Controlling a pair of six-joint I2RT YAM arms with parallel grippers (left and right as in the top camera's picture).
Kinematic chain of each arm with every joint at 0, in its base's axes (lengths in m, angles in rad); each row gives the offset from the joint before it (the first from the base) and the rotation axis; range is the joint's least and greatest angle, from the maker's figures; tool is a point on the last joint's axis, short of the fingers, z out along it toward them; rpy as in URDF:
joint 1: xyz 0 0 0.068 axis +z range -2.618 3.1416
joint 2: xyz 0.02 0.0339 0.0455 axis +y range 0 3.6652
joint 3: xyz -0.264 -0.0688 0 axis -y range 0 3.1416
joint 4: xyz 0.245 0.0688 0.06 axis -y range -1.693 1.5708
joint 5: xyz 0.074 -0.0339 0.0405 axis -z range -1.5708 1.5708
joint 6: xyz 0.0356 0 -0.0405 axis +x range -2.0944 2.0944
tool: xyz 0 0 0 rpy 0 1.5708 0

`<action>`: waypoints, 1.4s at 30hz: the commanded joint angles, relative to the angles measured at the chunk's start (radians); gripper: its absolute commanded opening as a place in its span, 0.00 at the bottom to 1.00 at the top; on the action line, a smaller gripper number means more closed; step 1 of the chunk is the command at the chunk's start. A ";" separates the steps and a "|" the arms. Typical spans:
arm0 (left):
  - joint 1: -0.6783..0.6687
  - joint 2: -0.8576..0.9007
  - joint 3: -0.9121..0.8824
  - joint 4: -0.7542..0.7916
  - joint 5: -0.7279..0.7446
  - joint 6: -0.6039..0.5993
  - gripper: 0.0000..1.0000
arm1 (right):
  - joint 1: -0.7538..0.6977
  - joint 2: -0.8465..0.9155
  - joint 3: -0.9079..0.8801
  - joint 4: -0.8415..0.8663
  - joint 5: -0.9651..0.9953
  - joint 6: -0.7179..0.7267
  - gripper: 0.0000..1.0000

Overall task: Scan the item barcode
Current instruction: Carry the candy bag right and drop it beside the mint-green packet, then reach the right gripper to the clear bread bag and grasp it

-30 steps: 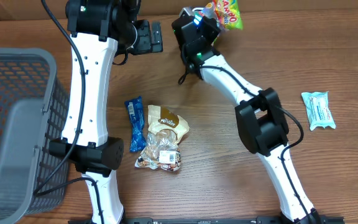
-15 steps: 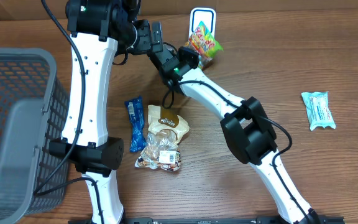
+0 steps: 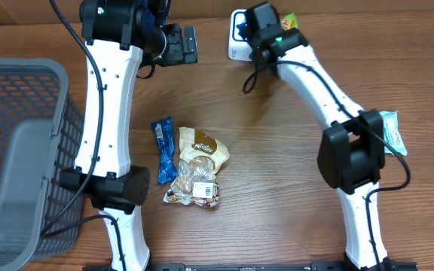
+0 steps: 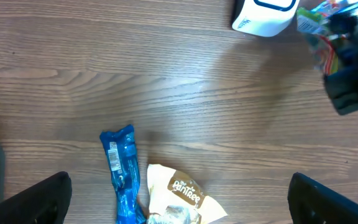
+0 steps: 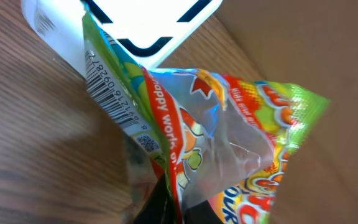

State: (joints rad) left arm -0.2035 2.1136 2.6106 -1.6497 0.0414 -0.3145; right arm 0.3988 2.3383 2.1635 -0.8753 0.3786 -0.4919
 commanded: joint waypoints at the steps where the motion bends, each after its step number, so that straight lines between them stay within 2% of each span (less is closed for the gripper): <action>1: -0.009 0.007 0.004 0.002 0.004 -0.003 1.00 | -0.064 -0.263 0.013 -0.045 -0.192 0.187 0.04; 3: -0.009 0.007 0.004 0.002 0.004 -0.003 1.00 | -0.118 -0.365 0.013 -0.117 -0.253 0.294 0.04; 6: -0.009 0.007 0.004 0.002 0.004 -0.003 1.00 | -0.277 -0.538 0.013 -0.360 -0.445 0.423 0.04; 9: -0.009 0.007 0.004 0.002 0.004 -0.003 1.00 | -0.418 -0.564 0.013 -0.532 -0.497 0.536 0.04; 11: -0.009 0.007 0.004 0.002 0.004 -0.003 1.00 | -0.521 -0.555 -0.011 -0.627 -0.497 0.561 0.04; 13: -0.009 0.007 0.004 0.002 0.004 -0.003 1.00 | -0.601 -0.552 -0.055 -0.654 -0.493 0.598 0.04; 17: -0.009 0.007 0.004 0.002 0.003 -0.003 1.00 | -0.775 -0.552 -0.251 -0.629 -0.492 0.709 0.04; 21: -0.009 0.007 0.004 0.032 0.011 -0.007 1.00 | -0.848 -0.552 -0.514 -0.453 -0.485 0.759 0.04; 22: -0.009 0.007 0.004 0.029 0.012 -0.005 1.00 | -0.852 -0.552 -0.552 -0.417 -0.485 0.759 0.04; 23: -0.009 0.003 0.006 0.032 0.009 0.011 1.00 | -0.853 -0.552 -0.607 -0.362 -0.485 0.758 0.09; 24: -0.006 -0.001 0.009 0.031 -0.005 0.017 1.00 | -0.853 -0.552 -0.620 -0.351 -0.485 0.758 0.18; 25: 0.003 -0.011 0.022 0.010 -0.041 0.016 1.00 | -0.853 -0.552 -0.644 -0.331 -0.485 0.754 0.34; 28: 0.031 -0.048 0.049 -0.040 -0.143 -0.030 1.00 | -0.853 -0.552 -0.642 -0.322 -0.489 0.754 0.45; 31: 0.068 -0.156 0.048 -0.040 -0.191 -0.075 1.00 | -0.853 -0.554 -0.609 -0.338 -0.629 0.685 0.49; 33: 0.090 -0.222 0.048 -0.040 -0.226 -0.098 1.00 | -0.853 -0.556 -0.584 -0.346 -0.810 0.619 0.49; 34: 0.101 -0.252 0.048 -0.040 -0.236 -0.105 1.00 | -0.850 -0.556 -0.572 -0.351 -0.916 0.599 0.54; 36: 0.134 -0.313 0.048 -0.040 -0.236 -0.090 1.00 | -0.815 -0.556 -0.564 -0.341 -1.052 0.588 0.57; 39: 0.174 -0.352 0.047 -0.040 -0.235 -0.057 1.00 | -0.684 -0.556 -0.565 -0.318 -1.031 0.596 0.61; 42: 0.243 -0.358 0.026 -0.040 -0.234 -0.056 1.00 | -0.486 -0.556 -0.566 -0.276 -0.957 0.654 0.68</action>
State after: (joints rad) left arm -0.0193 1.7309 2.6591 -1.6878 -0.1741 -0.3859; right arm -0.2390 1.8103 1.5730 -1.1736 -0.5808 0.1238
